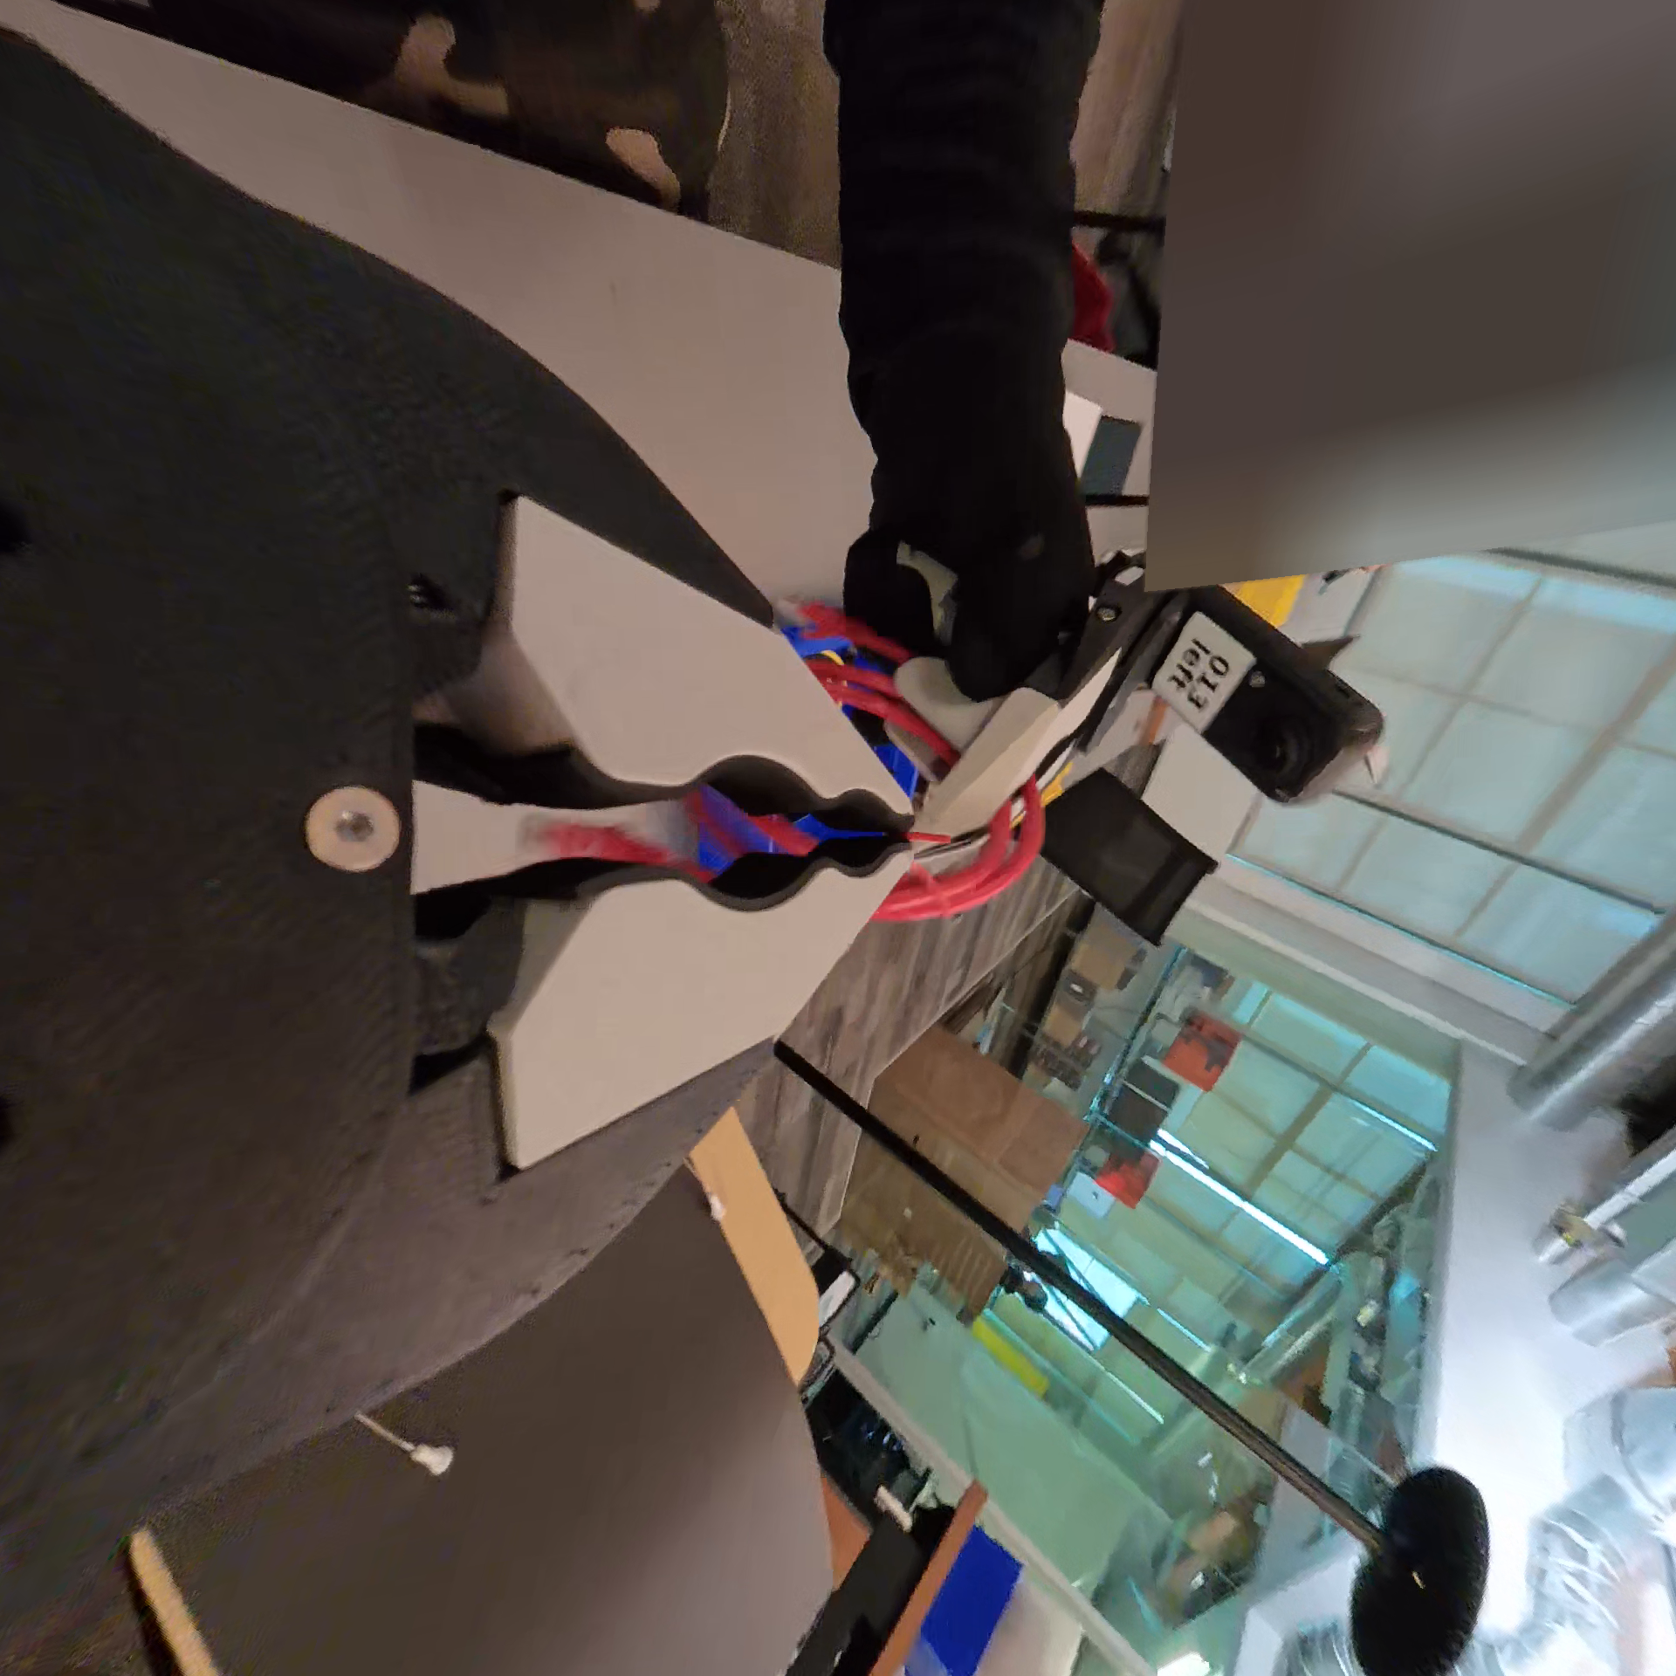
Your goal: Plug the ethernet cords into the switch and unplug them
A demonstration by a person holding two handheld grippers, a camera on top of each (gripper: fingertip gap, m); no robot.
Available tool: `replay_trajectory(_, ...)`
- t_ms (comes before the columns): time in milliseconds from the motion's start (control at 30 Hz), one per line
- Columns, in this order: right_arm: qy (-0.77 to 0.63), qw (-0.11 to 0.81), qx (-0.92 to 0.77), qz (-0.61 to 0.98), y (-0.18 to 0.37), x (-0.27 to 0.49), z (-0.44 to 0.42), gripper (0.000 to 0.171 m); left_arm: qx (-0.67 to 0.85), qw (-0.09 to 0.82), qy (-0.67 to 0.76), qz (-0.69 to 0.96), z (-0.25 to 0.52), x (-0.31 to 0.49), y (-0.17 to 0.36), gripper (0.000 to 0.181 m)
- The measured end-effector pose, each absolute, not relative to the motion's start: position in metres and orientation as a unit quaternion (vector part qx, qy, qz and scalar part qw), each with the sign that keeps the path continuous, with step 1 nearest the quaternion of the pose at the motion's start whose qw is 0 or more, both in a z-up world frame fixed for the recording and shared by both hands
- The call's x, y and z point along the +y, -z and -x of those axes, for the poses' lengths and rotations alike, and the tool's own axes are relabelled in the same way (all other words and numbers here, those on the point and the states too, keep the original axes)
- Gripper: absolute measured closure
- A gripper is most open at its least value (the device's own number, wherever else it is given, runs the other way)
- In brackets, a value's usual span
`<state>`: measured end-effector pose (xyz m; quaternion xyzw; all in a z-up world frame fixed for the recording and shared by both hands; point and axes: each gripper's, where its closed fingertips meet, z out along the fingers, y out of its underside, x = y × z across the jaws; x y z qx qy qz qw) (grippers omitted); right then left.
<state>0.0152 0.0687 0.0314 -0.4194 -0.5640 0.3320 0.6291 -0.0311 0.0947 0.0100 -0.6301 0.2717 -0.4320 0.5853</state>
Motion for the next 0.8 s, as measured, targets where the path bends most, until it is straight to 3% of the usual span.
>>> replay_trajectory(267,-0.288,0.618,-0.587,0.436,-0.026,0.073,-0.018,0.171,0.249,0.598,0.416,0.638,0.07,0.111,-0.008,0.181)
replay_trajectory(600,-0.382,0.583,-0.549,0.461,-0.017,0.088,-0.016,0.169,0.245,0.613,0.414,0.627,0.073,0.108,-0.017,0.181)
replay_trajectory(800,-0.336,0.607,-0.536,0.48,-0.022,0.101,-0.021,0.144,0.254,0.612,0.41,0.627,0.07,0.107,-0.016,0.181)
